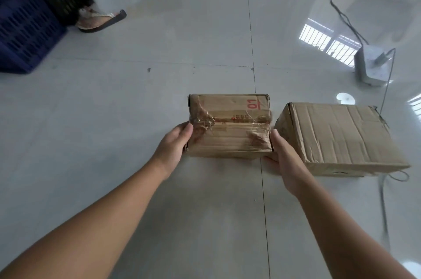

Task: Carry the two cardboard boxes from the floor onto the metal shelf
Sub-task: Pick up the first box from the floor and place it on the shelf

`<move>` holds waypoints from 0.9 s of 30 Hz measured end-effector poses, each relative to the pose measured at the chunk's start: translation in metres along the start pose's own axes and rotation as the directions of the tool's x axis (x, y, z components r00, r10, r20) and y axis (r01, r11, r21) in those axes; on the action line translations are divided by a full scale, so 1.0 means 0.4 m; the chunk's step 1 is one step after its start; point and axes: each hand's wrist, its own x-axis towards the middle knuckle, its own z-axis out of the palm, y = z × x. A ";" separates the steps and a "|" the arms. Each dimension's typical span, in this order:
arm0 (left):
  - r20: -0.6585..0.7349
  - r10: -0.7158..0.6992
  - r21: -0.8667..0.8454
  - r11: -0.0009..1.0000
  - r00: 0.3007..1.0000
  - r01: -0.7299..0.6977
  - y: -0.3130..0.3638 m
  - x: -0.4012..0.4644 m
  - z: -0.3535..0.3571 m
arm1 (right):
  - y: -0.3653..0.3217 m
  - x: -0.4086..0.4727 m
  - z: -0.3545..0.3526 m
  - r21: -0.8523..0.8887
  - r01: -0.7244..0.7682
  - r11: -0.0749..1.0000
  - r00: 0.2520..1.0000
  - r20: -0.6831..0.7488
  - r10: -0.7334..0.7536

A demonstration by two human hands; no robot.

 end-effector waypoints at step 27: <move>0.159 -0.108 0.479 0.878 0.981 0.019 -0.090 -0.037 -0.017 | 0.099 -0.039 -0.062 -0.385 0.077 0.920 0.993 0.117 -0.034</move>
